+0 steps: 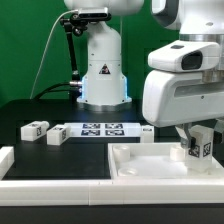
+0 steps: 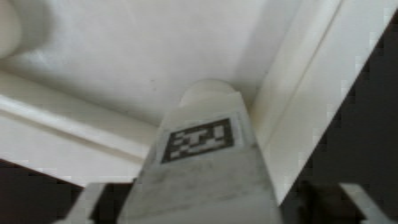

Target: Assemble one leg

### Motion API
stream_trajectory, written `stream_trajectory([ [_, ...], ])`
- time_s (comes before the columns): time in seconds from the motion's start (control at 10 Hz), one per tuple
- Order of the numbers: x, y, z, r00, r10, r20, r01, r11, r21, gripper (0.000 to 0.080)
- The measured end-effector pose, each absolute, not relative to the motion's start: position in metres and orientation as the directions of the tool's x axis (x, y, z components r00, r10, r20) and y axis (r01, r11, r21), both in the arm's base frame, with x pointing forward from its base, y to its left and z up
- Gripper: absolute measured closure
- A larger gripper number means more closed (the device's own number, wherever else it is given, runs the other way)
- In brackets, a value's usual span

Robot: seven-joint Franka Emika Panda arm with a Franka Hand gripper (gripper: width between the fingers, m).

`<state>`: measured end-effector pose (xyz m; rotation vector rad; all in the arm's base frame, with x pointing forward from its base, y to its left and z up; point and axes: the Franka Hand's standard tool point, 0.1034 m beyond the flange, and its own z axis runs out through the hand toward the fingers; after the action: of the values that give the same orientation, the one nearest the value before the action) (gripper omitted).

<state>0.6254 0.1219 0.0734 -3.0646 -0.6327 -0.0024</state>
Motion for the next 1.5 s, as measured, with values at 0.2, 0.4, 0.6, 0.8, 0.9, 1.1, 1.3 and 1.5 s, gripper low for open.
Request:
stream_trajectory([
  [0.2,0.625,0.122,0.073,0.918,0.396,0.004,0.396,-0.918,-0.012,0.0509],
  [0.4,0.625,0.122,0.073,0.935,0.355,0.003,0.355,-0.935,-0.015,0.0509],
  [0.6,0.626,0.119,0.072,0.996,0.084,-0.003,0.083,-0.996,-0.042,0.0509],
  [0.8,0.626,0.117,0.072,0.987,-0.163,-0.014,-0.163,-0.985,-0.063,0.0509],
  [0.9,0.627,0.116,0.071,0.958,-0.287,-0.018,-0.288,-0.956,-0.064,0.0509],
  [1.1,0.629,0.114,0.071,0.82,-0.572,-0.022,-0.572,-0.817,-0.072,0.0508],
  [1.3,0.629,0.113,0.071,0.656,-0.754,-0.046,-0.755,-0.653,-0.064,0.0508],
  [1.5,0.628,0.111,0.071,0.582,-0.811,-0.065,-0.814,-0.58,-0.042,0.0508],
])
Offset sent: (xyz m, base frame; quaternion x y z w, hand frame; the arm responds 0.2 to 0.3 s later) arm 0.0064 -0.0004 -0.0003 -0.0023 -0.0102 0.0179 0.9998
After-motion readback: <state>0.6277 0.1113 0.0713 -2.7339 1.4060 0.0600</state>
